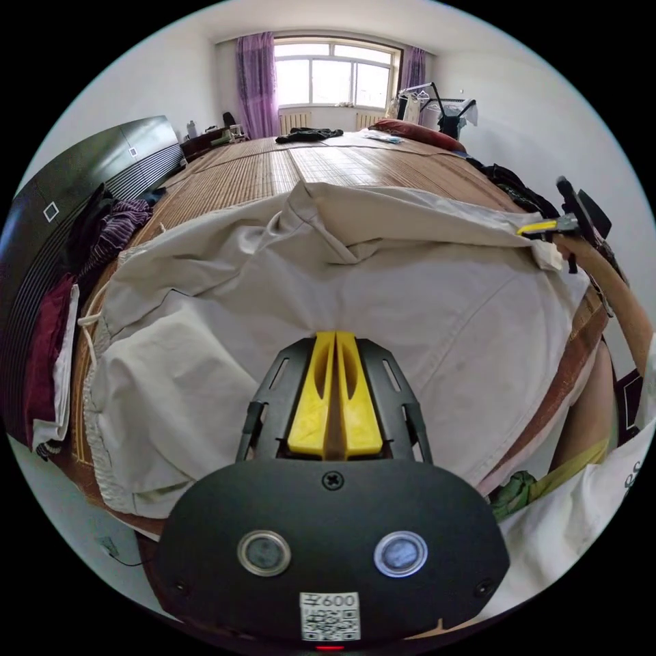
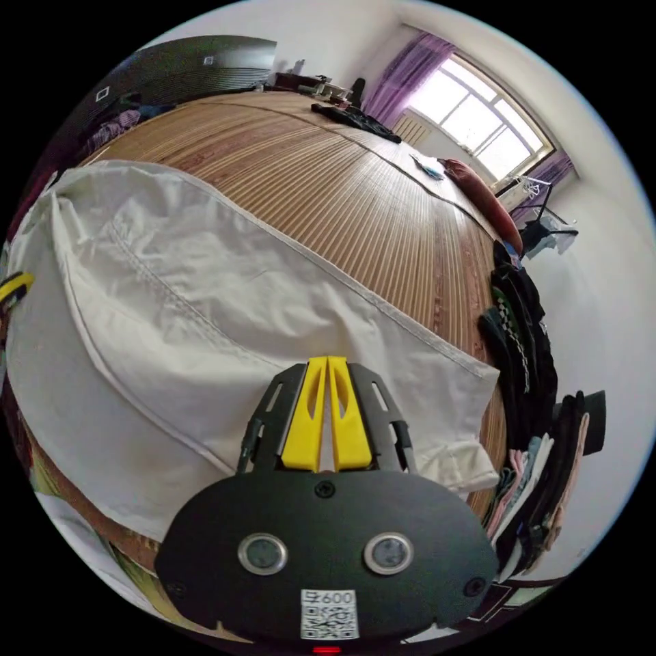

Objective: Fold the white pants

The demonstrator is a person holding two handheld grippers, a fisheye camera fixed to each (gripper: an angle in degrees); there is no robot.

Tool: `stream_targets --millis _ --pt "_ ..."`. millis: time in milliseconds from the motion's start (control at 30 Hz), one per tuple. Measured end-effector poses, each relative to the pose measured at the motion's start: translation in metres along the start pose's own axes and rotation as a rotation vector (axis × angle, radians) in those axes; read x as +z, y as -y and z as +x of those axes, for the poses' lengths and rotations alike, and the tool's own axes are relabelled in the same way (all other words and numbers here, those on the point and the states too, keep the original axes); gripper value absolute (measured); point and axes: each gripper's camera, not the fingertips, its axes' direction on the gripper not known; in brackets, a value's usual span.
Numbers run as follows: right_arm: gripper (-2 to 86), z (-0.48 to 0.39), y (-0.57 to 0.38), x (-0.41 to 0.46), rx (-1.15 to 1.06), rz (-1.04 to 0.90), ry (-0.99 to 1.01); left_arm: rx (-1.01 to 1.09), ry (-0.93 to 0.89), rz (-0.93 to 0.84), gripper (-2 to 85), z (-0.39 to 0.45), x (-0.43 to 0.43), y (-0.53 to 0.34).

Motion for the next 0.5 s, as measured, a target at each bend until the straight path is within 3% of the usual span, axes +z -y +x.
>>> stream_targets --millis 233,367,500 --pt "-0.8 0.04 0.053 0.048 0.07 0.051 -0.229 0.015 0.034 -0.001 0.7 -0.001 0.01 0.002" --pt "-0.8 0.063 0.055 0.064 0.082 0.094 -0.186 0.029 0.061 -0.006 0.7 -0.001 0.014 0.005" --pt "-0.8 0.089 0.038 0.023 0.223 0.164 0.003 0.094 0.153 -0.032 0.5 0.013 0.015 0.014"
